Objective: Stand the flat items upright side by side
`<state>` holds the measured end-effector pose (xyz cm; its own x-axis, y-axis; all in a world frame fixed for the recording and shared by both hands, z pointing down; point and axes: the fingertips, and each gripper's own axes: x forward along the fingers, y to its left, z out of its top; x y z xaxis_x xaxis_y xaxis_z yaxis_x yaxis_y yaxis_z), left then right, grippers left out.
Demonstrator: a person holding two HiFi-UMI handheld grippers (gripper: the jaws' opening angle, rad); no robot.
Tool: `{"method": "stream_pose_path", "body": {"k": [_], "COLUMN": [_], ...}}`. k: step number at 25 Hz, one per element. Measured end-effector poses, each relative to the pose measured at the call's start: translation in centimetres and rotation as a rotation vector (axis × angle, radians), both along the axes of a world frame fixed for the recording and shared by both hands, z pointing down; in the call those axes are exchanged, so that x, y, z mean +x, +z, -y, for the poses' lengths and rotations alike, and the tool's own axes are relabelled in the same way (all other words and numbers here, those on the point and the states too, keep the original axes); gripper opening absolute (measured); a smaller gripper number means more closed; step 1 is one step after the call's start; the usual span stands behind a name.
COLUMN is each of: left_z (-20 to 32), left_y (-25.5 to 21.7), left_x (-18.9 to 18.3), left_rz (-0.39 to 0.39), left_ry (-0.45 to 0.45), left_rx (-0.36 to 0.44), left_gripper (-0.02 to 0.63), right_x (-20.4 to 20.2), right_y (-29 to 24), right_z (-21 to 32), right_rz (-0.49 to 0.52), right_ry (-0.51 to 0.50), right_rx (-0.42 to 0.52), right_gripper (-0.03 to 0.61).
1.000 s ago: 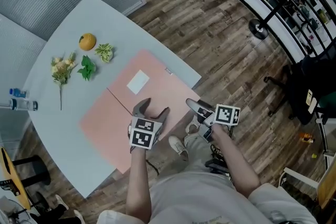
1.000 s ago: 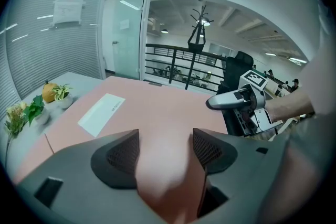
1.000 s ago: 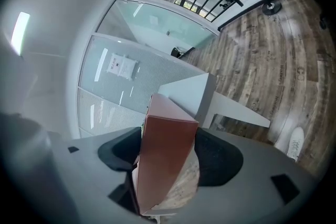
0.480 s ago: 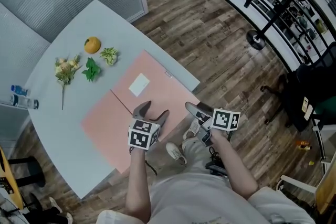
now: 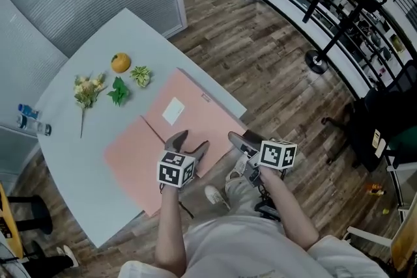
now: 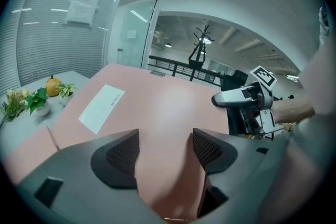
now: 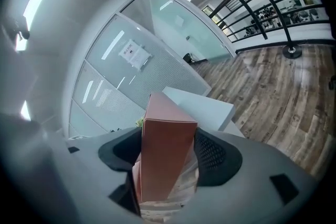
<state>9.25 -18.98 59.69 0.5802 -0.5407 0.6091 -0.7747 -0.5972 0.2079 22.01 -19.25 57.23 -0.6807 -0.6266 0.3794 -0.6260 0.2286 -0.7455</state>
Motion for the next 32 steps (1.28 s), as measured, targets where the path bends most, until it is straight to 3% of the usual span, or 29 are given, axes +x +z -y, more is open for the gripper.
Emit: {"method": "stream_pose_path", "body": {"k": [32], "left_z": [-0.7], "left_y": [-1.6], "left_x": [-1.0], "left_rz": [-0.137], "left_ry": [-0.057], "left_rx": [-0.005], "left_gripper": [0.305], "right_x": [-1.8], "right_y": [-5.1], "right_z": [-0.9], "right_rz": [-0.123], "right_ry": [-0.067], "right_rx": [0.180], "right_gripper": [0.307]}}
